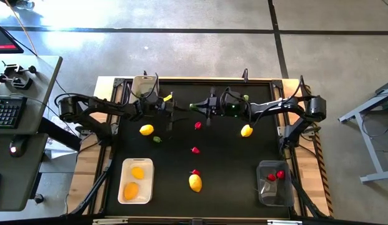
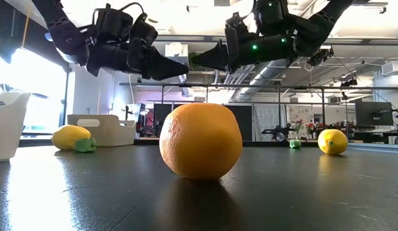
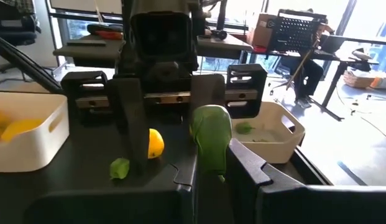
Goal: Sort produce into baskets
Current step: Put the green chili pepper into the gray bin
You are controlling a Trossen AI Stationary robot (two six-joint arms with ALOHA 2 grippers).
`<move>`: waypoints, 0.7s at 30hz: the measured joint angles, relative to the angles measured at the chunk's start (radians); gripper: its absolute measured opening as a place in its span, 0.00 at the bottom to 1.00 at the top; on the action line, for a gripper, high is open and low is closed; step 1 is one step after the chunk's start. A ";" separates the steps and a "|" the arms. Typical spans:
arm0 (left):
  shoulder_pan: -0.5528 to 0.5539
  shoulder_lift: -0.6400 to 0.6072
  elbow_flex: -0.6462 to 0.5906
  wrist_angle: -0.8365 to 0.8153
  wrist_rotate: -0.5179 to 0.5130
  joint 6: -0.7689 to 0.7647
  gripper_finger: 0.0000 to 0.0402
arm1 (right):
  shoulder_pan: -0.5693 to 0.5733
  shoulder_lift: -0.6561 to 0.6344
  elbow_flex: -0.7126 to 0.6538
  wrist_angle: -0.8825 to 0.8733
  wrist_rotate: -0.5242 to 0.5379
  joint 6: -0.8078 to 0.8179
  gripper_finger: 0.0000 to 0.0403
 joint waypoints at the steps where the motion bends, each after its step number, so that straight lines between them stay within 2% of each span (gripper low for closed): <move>1: -0.003 0.000 0.000 0.009 0.000 -0.006 0.34 | 0.001 0.000 0.000 0.004 0.000 -0.001 0.10; 11: -0.016 0.000 0.000 0.033 -0.028 -0.057 0.29 | 0.005 0.000 0.000 0.016 -0.008 0.004 0.10; 14: -0.016 0.000 0.000 0.034 -0.064 -0.055 0.26 | 0.005 0.000 0.000 0.011 -0.008 0.006 0.10; 21: -0.015 -0.009 -0.001 0.026 -0.068 -0.030 0.20 | 0.005 0.000 0.001 -0.028 0.001 0.007 0.10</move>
